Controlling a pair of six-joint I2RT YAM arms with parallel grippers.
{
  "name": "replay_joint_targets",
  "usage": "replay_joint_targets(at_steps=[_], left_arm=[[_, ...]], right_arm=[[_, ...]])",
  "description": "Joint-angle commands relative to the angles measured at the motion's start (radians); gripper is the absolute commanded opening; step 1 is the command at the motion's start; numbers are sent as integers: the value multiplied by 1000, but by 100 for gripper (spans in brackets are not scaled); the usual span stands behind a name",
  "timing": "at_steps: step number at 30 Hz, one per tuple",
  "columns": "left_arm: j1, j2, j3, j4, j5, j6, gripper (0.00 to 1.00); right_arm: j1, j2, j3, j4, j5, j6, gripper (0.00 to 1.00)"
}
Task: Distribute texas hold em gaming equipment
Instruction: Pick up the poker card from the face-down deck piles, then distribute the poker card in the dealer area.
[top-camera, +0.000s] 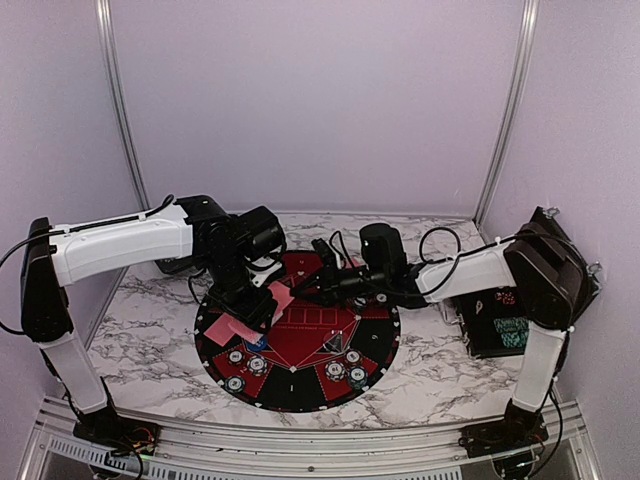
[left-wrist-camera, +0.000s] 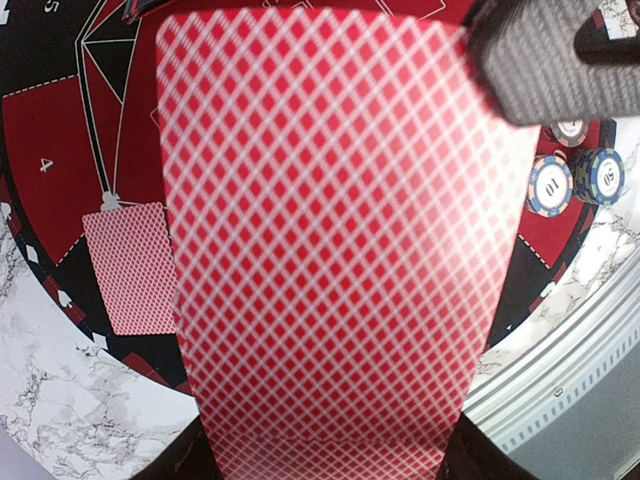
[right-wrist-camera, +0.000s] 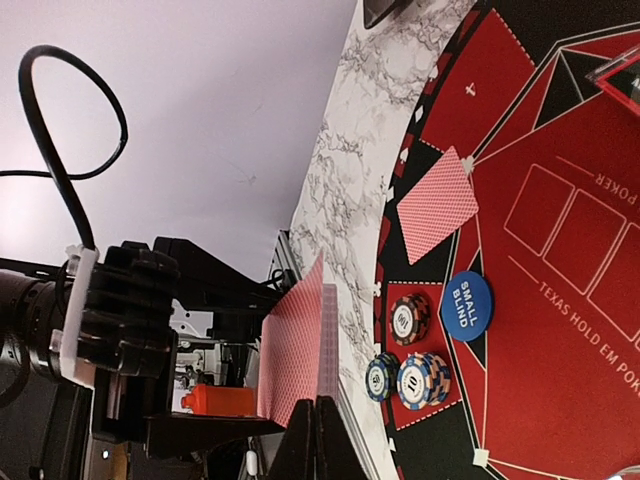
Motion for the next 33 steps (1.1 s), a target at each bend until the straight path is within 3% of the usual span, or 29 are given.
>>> replay_joint_targets(at_steps=[1, 22, 33], left_arm=[[-4, -8, 23, -23, -10, 3, 53], [-5, 2, 27, -23, -11, -3, 53], [-4, 2, 34, -22, -11, -2, 53]], right_arm=[[-31, -61, -18, 25, -1, 3, 0], [-151, -262, -220, 92, -6, 47, 0], [-297, -481, -457, 35, 14, 24, 0]])
